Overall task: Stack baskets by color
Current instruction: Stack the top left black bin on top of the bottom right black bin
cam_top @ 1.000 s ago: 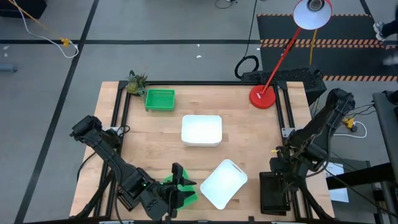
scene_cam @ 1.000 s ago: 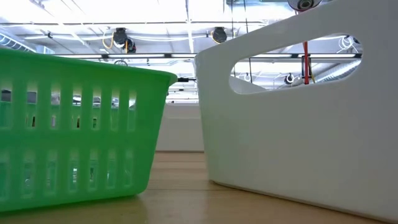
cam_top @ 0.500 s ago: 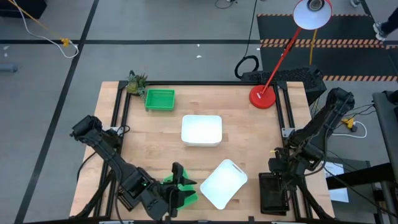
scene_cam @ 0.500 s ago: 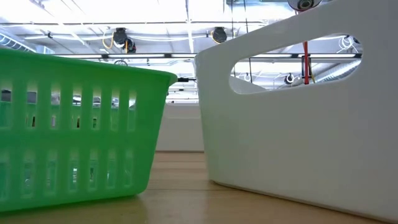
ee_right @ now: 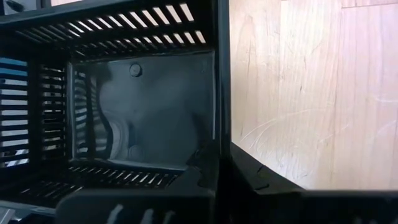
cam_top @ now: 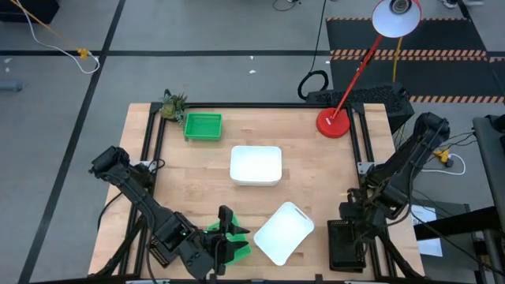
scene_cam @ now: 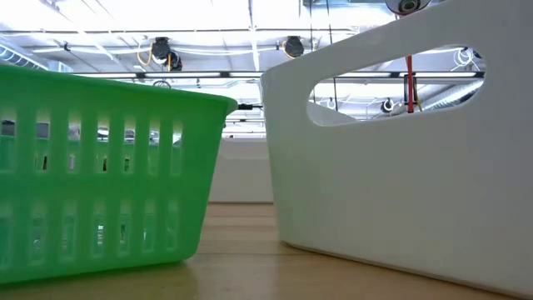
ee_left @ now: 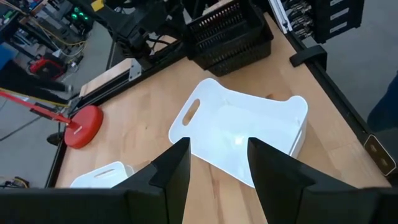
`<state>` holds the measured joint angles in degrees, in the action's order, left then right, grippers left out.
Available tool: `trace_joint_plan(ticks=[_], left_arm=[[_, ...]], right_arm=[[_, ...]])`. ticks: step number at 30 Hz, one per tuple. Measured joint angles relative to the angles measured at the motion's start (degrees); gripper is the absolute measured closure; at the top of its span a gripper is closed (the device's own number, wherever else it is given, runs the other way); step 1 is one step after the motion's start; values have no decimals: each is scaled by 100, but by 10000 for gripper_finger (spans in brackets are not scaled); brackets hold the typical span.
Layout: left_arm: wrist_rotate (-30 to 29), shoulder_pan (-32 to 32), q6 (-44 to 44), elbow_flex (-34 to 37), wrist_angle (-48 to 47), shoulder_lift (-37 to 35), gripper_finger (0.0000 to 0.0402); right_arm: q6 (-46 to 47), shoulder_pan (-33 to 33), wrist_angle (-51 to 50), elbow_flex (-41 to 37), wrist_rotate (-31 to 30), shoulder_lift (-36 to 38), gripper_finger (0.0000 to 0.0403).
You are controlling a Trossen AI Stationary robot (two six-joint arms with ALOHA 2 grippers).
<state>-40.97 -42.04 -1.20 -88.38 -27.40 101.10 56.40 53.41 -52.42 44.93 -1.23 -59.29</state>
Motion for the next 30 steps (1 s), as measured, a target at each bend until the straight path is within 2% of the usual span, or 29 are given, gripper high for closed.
trace_joint_plan(ticks=[21,30], left_arm=[[0,0,25,0,2,0,241],[0,2,40,2,8,2,241]], right_arm=[[-9,9,123,0,136,-410,396],[186,237,175,0,138,-570,393]])
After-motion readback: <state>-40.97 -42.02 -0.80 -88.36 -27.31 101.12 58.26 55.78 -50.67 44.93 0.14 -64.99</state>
